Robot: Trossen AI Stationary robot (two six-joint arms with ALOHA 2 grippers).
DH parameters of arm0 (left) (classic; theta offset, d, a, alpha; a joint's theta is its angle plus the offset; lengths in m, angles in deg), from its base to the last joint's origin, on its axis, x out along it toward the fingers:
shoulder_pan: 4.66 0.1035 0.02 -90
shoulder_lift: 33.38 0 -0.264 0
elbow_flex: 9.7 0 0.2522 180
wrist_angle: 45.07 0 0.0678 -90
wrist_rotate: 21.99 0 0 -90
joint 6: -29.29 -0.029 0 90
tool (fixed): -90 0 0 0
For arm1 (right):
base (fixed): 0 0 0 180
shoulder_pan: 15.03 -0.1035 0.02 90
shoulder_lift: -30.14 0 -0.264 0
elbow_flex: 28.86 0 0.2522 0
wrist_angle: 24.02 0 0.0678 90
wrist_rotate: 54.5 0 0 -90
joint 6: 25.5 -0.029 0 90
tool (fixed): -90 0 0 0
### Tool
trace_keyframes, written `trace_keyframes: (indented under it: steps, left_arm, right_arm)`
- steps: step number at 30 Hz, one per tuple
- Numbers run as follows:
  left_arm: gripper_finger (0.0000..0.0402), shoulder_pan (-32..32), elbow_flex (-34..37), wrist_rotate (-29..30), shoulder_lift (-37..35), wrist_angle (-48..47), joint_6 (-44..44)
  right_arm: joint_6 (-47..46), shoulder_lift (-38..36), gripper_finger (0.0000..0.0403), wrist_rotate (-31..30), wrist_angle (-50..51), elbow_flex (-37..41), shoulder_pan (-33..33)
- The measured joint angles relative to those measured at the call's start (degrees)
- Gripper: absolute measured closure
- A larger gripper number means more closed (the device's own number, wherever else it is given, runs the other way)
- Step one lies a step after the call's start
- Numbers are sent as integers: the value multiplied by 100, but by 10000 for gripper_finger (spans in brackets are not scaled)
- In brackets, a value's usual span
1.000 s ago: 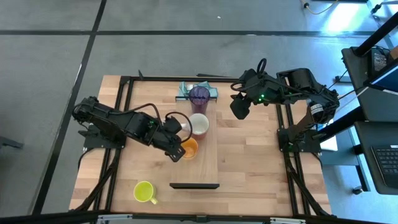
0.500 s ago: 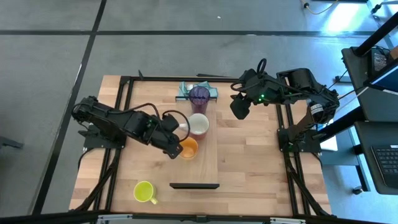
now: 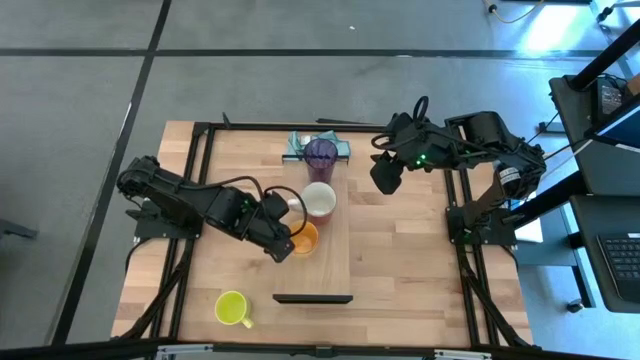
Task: Stack small to large cups/mugs on shelf
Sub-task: Put the yellow cup on the shelf
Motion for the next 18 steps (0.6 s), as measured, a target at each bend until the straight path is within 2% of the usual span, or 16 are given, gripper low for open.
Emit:
trace_keyframes:
  steps: [18]
  left_arm:
    - [360,136,0,123,25,747,-345]
  right_arm:
    - [-8,0,217,2,2,1,0]
